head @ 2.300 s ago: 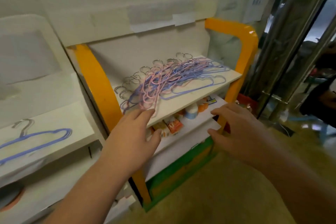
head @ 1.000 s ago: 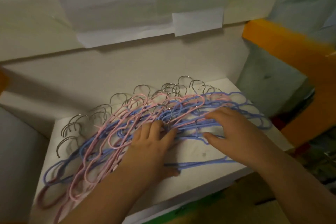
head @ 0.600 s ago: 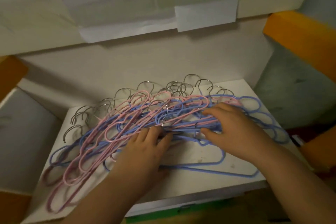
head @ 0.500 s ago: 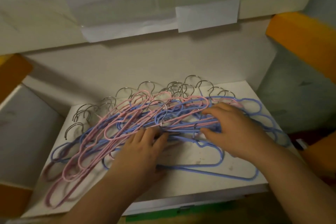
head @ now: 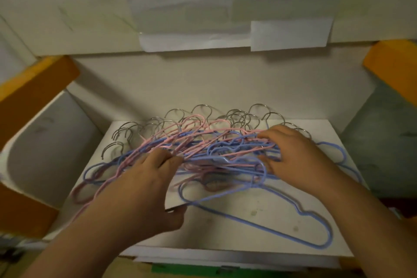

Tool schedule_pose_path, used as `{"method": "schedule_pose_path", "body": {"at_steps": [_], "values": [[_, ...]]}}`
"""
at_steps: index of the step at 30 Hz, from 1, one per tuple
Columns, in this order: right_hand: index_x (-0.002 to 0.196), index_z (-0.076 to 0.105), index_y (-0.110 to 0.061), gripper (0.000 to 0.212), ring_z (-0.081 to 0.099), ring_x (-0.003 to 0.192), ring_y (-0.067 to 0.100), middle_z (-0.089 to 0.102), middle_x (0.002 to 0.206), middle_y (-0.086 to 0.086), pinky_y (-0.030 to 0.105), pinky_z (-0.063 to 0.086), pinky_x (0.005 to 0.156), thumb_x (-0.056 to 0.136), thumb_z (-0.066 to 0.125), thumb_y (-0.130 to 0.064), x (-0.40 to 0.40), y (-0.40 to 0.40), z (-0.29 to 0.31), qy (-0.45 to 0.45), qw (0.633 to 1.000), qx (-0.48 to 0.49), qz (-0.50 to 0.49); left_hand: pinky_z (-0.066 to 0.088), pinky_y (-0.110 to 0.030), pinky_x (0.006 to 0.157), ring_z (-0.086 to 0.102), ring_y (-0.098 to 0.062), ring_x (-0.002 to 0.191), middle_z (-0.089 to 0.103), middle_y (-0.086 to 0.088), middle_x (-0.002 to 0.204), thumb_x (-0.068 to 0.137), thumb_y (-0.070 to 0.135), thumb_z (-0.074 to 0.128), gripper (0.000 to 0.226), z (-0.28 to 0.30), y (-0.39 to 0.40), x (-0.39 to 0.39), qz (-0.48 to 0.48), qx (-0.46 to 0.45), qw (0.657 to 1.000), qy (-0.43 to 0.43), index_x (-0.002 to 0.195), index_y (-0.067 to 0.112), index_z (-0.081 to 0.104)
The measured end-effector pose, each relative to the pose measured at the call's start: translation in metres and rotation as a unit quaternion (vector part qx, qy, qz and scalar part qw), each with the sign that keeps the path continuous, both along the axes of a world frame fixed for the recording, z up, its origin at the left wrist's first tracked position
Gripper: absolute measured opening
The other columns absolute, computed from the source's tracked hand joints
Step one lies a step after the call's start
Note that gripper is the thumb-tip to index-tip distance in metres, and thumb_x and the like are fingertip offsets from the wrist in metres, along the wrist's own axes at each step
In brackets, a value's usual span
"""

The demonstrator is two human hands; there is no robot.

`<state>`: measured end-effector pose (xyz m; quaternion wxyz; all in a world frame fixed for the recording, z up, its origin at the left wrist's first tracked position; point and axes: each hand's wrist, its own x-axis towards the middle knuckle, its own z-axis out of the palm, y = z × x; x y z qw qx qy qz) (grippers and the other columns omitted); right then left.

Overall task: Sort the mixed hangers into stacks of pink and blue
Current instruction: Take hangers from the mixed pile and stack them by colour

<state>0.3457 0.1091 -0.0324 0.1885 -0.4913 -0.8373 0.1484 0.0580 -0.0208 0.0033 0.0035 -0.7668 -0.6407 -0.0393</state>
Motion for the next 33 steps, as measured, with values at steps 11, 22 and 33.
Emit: {"method": "schedule_pose_path", "body": {"at_steps": [11,22,33], "values": [[0.139,0.042,-0.035,0.085,0.042,0.118,0.013,0.044,0.126,-0.007,0.029,0.039,0.101,0.066,0.069,-0.07,-0.095,0.04,0.007,-0.12,0.98,-0.035,0.156,0.05,-0.023,0.079,0.055,-0.01,0.098,0.047,0.011,0.119,0.059,0.072,0.054,0.087,0.011,0.006,-0.067,0.095,0.011,0.994,-0.054,0.136,0.033,0.047],[0.119,0.053,-0.029,0.074,0.047,0.099,0.013,0.049,0.103,-0.008,0.035,0.047,0.086,0.059,0.069,-0.069,-0.115,0.029,0.028,-0.173,0.978,0.02,0.118,0.051,-0.031,0.088,0.053,-0.015,0.109,0.049,0.008,0.125,0.06,0.075,0.057,0.091,0.002,0.018,-0.1,0.081,0.045,0.992,-0.084,0.138,0.03,0.048],[0.114,0.061,-0.022,0.07,0.053,0.087,0.015,0.055,0.097,-0.006,0.032,0.048,0.074,0.061,0.062,-0.068,-0.083,-0.045,0.036,-0.124,0.988,0.084,-0.038,0.05,-0.039,0.094,0.049,-0.02,0.117,0.048,0.002,0.129,0.06,0.067,0.056,0.09,-0.002,0.033,-0.104,0.016,0.041,0.994,-0.098,0.14,0.025,0.046]]}}
